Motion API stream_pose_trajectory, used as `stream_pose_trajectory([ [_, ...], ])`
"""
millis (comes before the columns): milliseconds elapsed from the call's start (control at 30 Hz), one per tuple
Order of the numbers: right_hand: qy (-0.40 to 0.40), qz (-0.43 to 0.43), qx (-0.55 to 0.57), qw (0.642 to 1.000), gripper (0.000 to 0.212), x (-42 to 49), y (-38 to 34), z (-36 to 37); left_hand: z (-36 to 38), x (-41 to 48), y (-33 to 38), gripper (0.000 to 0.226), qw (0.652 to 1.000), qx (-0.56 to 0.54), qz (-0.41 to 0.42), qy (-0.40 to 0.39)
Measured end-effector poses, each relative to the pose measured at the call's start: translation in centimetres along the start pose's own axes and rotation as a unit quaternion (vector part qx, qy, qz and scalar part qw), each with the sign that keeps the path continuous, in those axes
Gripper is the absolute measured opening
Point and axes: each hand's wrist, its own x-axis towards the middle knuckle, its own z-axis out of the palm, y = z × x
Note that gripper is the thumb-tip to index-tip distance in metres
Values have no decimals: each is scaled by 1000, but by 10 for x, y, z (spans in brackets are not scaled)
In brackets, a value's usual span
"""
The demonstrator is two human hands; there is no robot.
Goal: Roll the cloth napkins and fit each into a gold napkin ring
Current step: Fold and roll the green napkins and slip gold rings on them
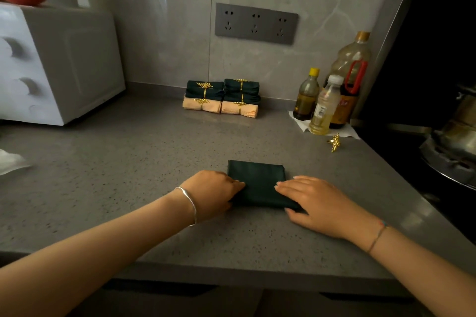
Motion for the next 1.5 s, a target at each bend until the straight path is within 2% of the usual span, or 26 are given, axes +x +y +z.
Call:
stream_pose_trajectory([
  [133, 95, 46, 118, 987, 39, -4, 10, 13, 8, -1, -12, 41, 996, -43, -21, 72],
  [200, 136, 74, 189, 970, 27, -2, 14, 17, 12, -1, -20, 34, 985, -100, -40, 135],
  [267, 143, 108, 242, 954, 17, 3, 15, 20, 15, 1, -26, 26, 963, -192, -57, 182],
  [400, 130, 202, 324, 915, 21, 14, 20, 26, 20, 11, -36, 14, 927, -331, -89, 155],
  [533, 138, 250, 390, 875, 24, 26, 19, 26, 18, 22, -40, 17, 877, -444, -149, 110],
  [733, 101, 292, 429, 848, 28, 38, 19, 22, 8, 37, -50, 21, 864, -459, -206, 25],
  [800, 82, 300, 435, 845, 28, 40, 17, 19, 5, 45, -52, 40, 859, -456, -230, 34],
  [867, 69, 313, 435, 841, 31, 44, 17, 16, 3, 53, -49, 52, 856, -467, -213, 54],
  [1000, 53, 348, 421, 836, 35, 49, 16, 14, 6, 66, -32, 40, 881, -447, -147, 50],
  [1200, 91, 381, 430, 813, 36, 55, 14, 26, 15, 75, -27, 30, 869, -459, -156, 97],
  [1333, 145, 371, 401, 825, 23, 54, 12, 33, 17, 75, -27, 24, 865, -464, -151, 118],
  [1433, 237, 302, 301, 873, 17, 46, 6, 35, 17, 72, -25, 21, 863, -471, -141, 116],
  [1500, 258, 214, 246, 910, 31, 41, 0, 33, 18, 69, -22, 20, 862, -476, -135, 109],
])
